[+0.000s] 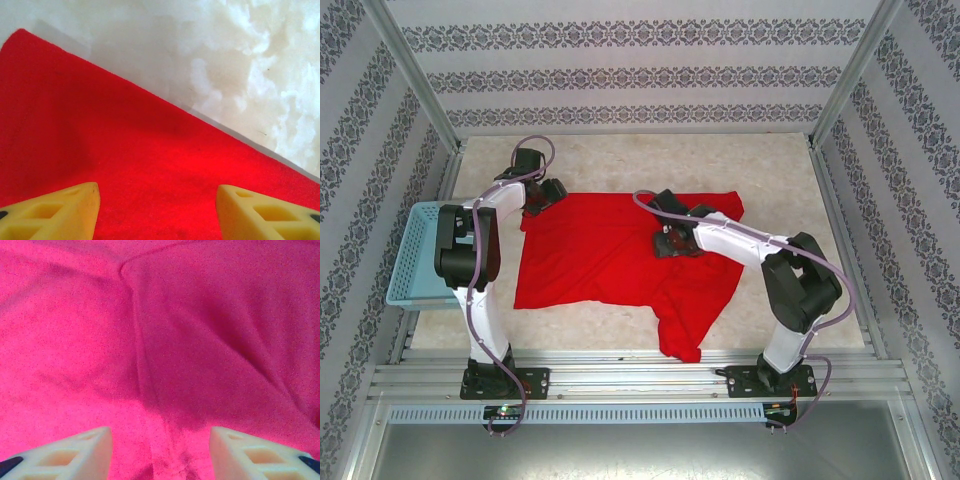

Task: Fold the inside-out t-shirt

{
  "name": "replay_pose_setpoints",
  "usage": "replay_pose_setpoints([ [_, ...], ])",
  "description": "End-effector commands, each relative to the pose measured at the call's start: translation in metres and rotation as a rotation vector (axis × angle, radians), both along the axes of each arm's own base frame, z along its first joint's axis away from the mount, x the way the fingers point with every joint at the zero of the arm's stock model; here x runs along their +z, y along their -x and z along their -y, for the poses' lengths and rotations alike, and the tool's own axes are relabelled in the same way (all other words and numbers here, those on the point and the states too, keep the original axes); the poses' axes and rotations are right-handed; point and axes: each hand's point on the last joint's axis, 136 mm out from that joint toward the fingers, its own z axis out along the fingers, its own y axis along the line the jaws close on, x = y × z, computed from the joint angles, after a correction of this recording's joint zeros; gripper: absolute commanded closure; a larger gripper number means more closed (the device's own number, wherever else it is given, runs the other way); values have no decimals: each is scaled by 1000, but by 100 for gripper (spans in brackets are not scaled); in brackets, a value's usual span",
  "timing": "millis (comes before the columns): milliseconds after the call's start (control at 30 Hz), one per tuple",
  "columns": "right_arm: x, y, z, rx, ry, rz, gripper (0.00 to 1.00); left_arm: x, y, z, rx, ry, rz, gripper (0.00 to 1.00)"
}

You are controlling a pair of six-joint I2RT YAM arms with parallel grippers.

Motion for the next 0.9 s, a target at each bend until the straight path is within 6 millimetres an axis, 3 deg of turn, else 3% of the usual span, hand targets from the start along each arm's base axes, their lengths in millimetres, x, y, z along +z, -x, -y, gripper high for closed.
replay_pose_setpoints([
  [0, -5, 14, 21, -6, 105, -15, 48, -7, 3, -1, -13, -4, -30, 37],
  [233, -19, 17, 29, -18, 154, -37, 57, -9, 2, 0, -14, 1, -32, 37],
  [400, -25, 21, 20, 0, 123, -61, 64, -9, 3, -1, -13, -4, -36, 37],
  [633, -34, 25, 20, -2, 136, -93, 67, -12, 4, -1, -11, -3, -41, 37],
  [867, -30, 31, 16, 14, 136, -92, 87, -12, 3, -1, -9, -5, -41, 37],
])
